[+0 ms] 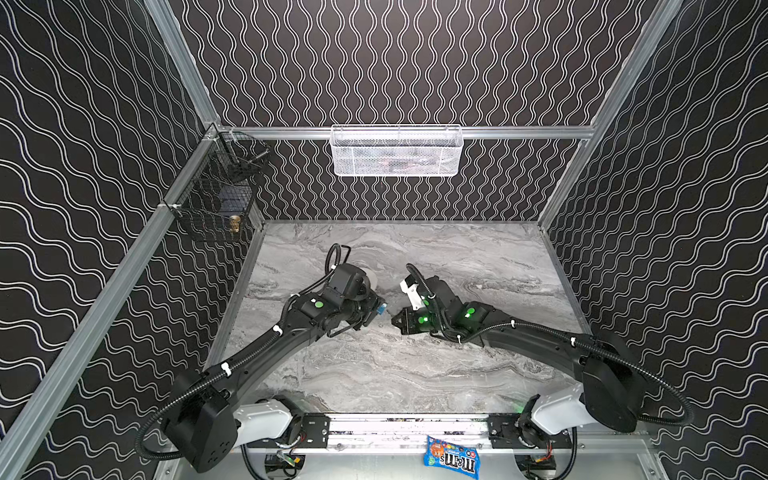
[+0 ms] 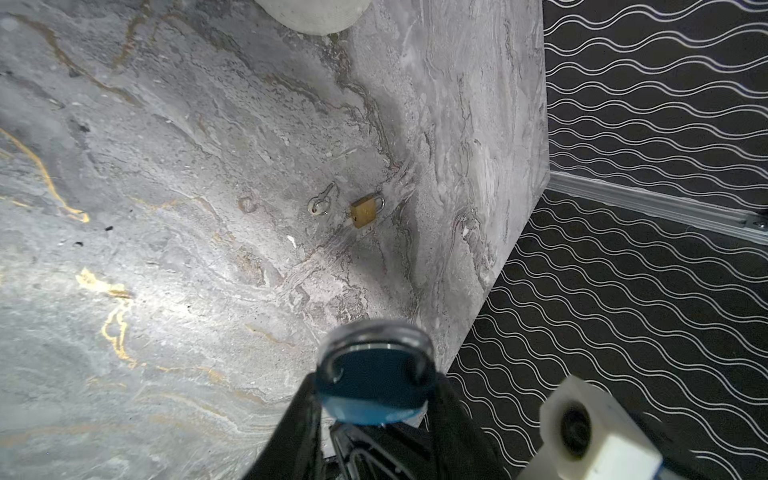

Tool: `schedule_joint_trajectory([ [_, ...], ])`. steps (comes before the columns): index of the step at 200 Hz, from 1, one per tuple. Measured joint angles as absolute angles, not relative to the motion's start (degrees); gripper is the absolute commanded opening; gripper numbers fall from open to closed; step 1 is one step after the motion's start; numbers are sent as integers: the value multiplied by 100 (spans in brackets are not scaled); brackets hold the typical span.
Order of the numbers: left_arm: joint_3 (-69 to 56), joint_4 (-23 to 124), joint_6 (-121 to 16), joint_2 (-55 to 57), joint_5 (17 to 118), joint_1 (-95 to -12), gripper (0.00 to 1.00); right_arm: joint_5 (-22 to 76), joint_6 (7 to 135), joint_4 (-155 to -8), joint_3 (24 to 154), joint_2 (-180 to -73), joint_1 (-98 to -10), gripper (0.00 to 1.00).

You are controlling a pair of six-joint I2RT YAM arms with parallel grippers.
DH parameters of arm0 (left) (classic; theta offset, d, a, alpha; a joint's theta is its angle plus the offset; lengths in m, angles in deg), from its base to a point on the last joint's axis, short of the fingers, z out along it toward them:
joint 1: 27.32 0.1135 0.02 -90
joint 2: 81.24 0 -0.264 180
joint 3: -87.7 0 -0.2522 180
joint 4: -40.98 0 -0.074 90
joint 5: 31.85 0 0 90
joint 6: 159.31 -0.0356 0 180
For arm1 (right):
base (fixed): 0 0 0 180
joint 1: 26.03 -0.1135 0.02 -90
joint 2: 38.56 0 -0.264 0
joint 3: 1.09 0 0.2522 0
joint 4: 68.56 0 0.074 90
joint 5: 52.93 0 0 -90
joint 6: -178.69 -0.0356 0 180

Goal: Unlock with the key

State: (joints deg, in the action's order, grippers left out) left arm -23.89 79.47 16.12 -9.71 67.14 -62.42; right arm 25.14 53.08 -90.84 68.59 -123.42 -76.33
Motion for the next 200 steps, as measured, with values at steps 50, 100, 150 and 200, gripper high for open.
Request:
schedule_joint_trajectory([
  [50,-2337,7877,1605,-901,6806,-6215,9,2471,5183,-9007,6831,-12335,-7633,0],
  [100,-2297,7840,1585,-871,6815,-6204,8,2475,5170,-9007,6877,-12350,-7631,0],
  [150,-2295,7881,1581,-890,6795,-6200,8,2521,5170,-9005,6886,-12307,-7631,0],
  [200,-2295,7884,1557,-897,6797,-6183,7,2547,5188,-8968,6868,-12237,-7631,0],
])
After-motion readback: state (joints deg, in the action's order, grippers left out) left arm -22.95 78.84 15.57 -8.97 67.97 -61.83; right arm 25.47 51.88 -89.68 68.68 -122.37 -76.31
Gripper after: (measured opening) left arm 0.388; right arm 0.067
